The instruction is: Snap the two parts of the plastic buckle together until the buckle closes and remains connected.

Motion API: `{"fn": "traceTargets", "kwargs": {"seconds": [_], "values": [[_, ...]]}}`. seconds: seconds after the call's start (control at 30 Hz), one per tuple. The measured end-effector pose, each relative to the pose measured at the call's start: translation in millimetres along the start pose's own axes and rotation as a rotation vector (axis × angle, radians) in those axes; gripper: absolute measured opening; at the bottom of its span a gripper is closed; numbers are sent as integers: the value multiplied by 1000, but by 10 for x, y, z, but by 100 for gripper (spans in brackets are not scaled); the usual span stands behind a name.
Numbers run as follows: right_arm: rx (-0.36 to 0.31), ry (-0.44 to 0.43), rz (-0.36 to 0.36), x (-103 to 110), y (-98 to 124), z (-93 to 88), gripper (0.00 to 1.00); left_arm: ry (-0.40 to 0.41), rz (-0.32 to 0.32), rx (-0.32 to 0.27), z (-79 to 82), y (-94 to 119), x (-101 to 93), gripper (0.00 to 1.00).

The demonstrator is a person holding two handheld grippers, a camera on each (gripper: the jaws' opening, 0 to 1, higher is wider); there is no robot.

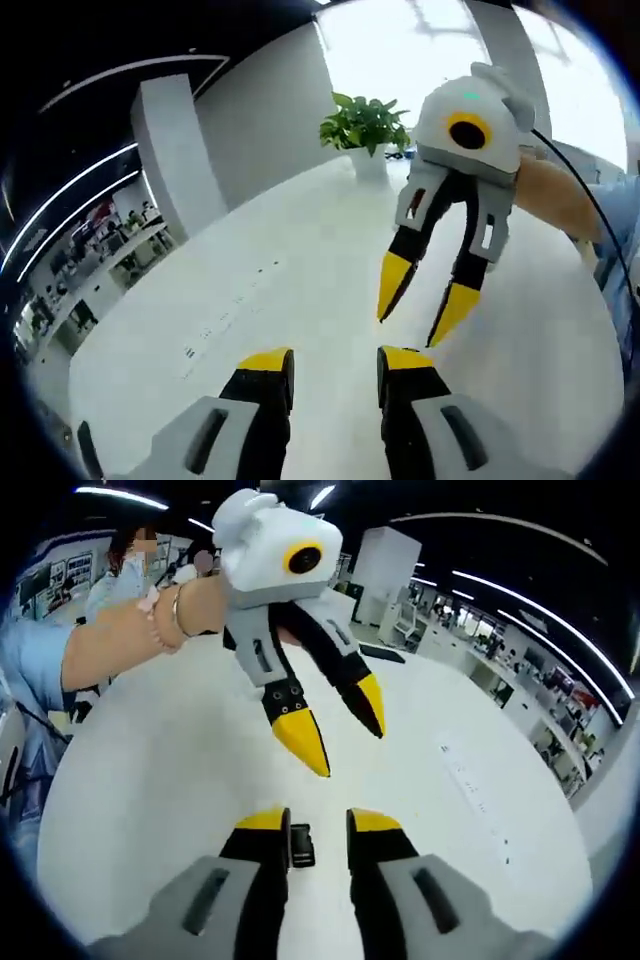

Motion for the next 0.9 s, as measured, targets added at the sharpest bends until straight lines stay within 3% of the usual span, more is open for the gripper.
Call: {"fn": "traceTargets", "kwargs": {"seconds": [0.17, 0.27, 0.43, 0.57, 0.67, 0.77, 0.9], "values": [[-103, -53, -113, -27, 253, 150, 27, 41, 88, -143, 135, 348, -23, 39], [-146, -77, -189, 20, 438, 197, 29, 54, 176, -240, 194, 680, -86, 40], [-220, -140, -305, 136, 810, 269, 34, 84, 303, -368, 191, 1177, -201, 52], [-259, -148, -406, 227, 1098, 295, 35, 140, 395, -480, 105, 1565, -249, 55], [-274, -153, -528, 285, 1365, 260, 36, 173, 454, -542, -7, 1803, -280, 57], [-282, -163, -587, 376, 1541, 211, 37, 182, 510, -570, -141, 1984, -322, 59], [-289, -174, -667, 489, 1741, 134, 37, 187, 538, -594, -272, 2127, -407, 59]]}}
Point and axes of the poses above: the point that each gripper's makers call its tool centre point, and the gripper's own axes: y roughly backward along the fingers, x roughly to its left, z roughly out of its top, the point moved 7 cm from there along y, roughly backward along the fingers, and after that the axes turned 9 degrees about y, right-handed, at the moved point
